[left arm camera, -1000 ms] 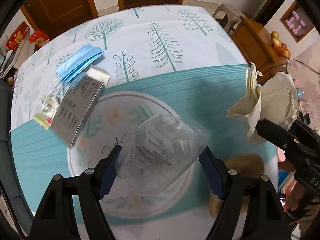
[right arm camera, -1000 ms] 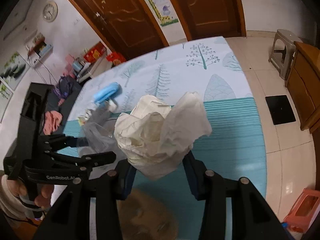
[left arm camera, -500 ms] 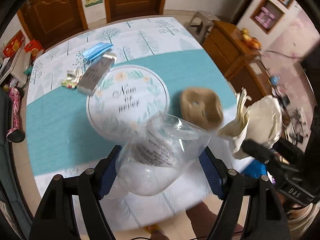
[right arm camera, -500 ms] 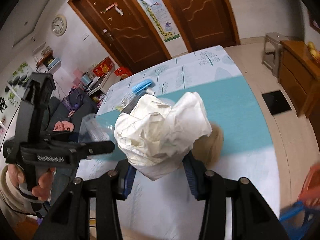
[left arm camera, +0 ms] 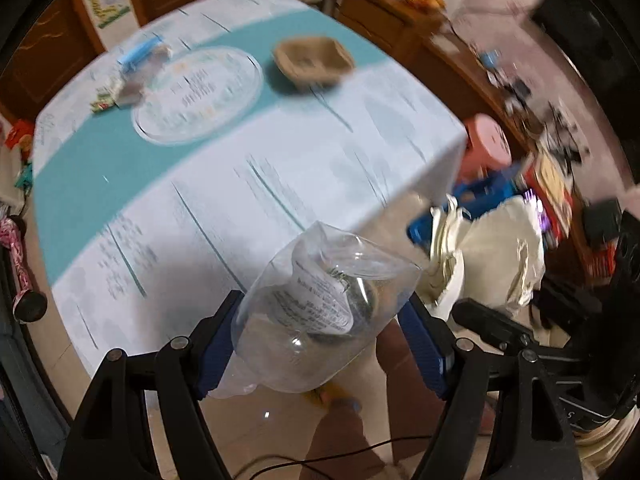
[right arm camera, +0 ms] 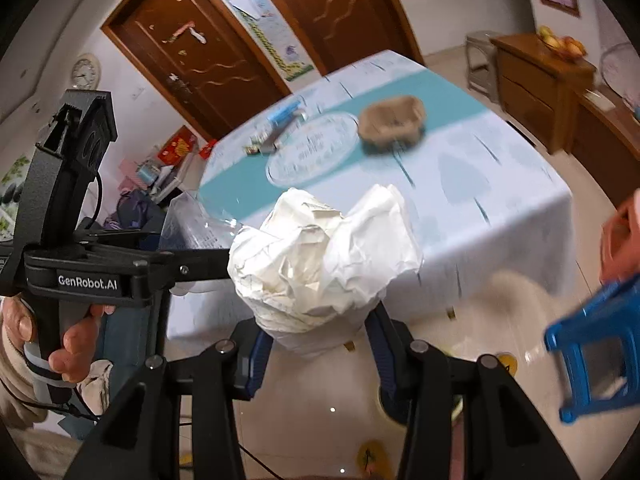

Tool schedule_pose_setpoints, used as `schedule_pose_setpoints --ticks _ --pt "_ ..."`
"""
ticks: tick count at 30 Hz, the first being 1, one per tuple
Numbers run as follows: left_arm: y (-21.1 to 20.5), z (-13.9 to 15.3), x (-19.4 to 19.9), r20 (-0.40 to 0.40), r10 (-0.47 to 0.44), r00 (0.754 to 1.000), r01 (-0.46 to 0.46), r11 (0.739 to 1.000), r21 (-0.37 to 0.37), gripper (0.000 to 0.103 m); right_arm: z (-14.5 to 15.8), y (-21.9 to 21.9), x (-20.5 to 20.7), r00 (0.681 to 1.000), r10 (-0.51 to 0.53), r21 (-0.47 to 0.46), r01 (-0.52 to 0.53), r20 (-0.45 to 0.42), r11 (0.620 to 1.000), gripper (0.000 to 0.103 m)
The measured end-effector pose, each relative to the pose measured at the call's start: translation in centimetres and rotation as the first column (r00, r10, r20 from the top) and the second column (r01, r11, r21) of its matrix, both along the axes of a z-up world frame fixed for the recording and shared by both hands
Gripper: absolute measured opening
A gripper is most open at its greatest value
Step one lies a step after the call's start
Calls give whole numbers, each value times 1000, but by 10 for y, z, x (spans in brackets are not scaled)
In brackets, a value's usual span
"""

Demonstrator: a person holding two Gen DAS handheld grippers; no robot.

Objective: Collect trash
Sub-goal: 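Carry the plastic bag and tissue down over the bin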

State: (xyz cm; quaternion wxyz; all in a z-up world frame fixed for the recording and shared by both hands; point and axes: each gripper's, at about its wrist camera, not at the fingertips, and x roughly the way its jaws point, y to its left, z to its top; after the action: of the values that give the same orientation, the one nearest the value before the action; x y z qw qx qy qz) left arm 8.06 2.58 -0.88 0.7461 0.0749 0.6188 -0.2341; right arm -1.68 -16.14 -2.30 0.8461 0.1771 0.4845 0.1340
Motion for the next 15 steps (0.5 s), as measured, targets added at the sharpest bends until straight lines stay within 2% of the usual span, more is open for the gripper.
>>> schedule_pose_setpoints --ticks 4,8,11,15 --pt "-16 -19 -33 -60 -50 997 50 999 4 76 -6 -5 -25 999 -32 -51 30 -29 998 44" --pt "-39 -43 -55 -106 -66 992 69 997 23 76 -26 -20 -43 994 -63 -62 58 -85 996 44" --pt "-52 -63 -60 -137 -58 989 63 997 33 76 -47 -33 -54 986 -86 -64 77 -143 995 44" --pt "-72 -104 -65 -190 -19 982 25 999 33 76 -81 -54 -64 970 -116 -69 103 -212 992 44"
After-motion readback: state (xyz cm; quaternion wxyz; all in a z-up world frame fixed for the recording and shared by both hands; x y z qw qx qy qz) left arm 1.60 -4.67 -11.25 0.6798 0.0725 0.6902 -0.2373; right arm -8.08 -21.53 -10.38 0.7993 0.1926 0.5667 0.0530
